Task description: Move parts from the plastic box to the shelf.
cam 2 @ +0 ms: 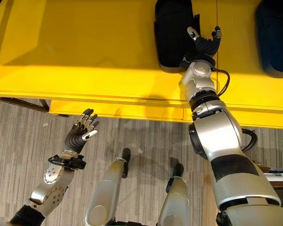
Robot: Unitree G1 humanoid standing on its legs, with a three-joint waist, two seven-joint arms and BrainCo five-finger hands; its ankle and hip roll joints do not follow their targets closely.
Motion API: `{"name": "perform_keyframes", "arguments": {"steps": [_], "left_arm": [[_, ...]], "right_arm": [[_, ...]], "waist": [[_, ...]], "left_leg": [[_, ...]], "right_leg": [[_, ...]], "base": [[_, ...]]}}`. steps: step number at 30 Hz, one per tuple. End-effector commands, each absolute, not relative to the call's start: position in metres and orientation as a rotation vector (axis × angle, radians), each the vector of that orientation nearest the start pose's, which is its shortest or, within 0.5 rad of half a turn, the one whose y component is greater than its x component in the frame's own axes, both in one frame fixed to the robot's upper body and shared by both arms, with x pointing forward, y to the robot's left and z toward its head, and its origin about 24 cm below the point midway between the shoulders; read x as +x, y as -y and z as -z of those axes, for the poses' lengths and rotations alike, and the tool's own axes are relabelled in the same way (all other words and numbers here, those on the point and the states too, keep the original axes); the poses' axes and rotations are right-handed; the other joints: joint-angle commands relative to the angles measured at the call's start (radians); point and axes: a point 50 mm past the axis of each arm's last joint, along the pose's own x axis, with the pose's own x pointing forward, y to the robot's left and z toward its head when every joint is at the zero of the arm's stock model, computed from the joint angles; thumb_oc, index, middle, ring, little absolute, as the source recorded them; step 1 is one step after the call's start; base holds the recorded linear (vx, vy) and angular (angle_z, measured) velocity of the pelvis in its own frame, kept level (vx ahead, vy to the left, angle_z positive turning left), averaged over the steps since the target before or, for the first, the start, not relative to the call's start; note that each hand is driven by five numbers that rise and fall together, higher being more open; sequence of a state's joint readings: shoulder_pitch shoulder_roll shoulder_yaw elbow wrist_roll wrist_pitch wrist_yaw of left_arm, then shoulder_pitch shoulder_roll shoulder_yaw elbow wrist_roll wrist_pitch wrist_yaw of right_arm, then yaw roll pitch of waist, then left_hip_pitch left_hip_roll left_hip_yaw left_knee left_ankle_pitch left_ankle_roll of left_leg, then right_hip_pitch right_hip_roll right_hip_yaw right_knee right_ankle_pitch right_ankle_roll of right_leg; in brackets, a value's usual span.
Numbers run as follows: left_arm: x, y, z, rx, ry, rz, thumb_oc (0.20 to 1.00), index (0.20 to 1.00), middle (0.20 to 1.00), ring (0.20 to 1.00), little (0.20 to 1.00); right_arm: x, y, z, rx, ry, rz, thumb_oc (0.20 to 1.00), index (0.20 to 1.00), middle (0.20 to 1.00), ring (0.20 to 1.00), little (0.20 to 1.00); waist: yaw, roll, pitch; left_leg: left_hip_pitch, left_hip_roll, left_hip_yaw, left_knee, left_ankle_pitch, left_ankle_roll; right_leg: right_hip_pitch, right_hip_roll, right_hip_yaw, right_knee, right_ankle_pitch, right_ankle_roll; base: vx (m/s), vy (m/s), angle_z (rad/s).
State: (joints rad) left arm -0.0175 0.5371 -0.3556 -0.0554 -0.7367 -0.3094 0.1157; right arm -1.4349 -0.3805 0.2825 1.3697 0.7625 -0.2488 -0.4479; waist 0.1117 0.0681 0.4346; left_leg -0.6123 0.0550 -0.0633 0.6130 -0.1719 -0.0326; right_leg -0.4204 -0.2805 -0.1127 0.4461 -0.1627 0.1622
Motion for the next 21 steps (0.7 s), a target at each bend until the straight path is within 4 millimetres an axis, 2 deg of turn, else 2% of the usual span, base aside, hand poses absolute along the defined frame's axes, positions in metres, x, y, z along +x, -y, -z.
{"name": "perform_keyframes", "arguments": {"steps": [1,8,15,21], "left_arm": [[0.243,-0.176,-0.098,-0.279,0.266,0.21,1.0,1.0,1.0,1.0,1.0],[0.243,-0.176,-0.097,-0.278,0.26,0.208,1.0,1.0,1.0,1.0,1.0],[0.241,-0.176,-0.095,-0.279,0.254,0.214,1.0,1.0,1.0,1.0,1.0],[0.241,-0.176,-0.096,-0.281,0.255,0.217,1.0,1.0,1.0,1.0,1.0]], "right_arm": [[0.425,0.19,-0.267,0.292,0.302,0.448,1.0,1.0,1.0,1.0,1.0],[0.426,0.182,-0.261,0.32,0.287,0.428,1.0,1.0,1.0,1.0,1.0],[0.427,0.184,-0.25,0.349,0.24,0.437,1.0,1.0,1.0,1.0,1.0],[0.427,0.183,-0.248,0.357,0.233,0.435,1.0,1.0,1.0,1.0,1.0]], "waist": [[0.03,-0.023,0.022],[0.028,-0.024,0.026],[0.035,-0.021,0.03],[0.036,-0.02,0.032]], "left_leg": [[-0.036,0.052,-0.038,0.016,0.031,-0.053],[-0.039,0.051,-0.038,0.016,0.032,-0.052],[-0.04,0.051,-0.039,0.018,0.033,-0.05],[-0.043,0.05,-0.039,0.019,0.033,-0.049]], "right_leg": [[0.004,0.004,0.024,0.137,-0.016,-0.041],[0.001,0.006,0.026,0.139,-0.017,-0.043],[-0.004,0.004,0.025,0.148,-0.019,-0.043],[-0.006,0.004,0.022,0.15,-0.021,-0.044]], "base": [[0.0,0.0,0.0],[0.0,0.0,0.0],[0.0,0.0,0.0],[0.0,0.0,0.0]]}}
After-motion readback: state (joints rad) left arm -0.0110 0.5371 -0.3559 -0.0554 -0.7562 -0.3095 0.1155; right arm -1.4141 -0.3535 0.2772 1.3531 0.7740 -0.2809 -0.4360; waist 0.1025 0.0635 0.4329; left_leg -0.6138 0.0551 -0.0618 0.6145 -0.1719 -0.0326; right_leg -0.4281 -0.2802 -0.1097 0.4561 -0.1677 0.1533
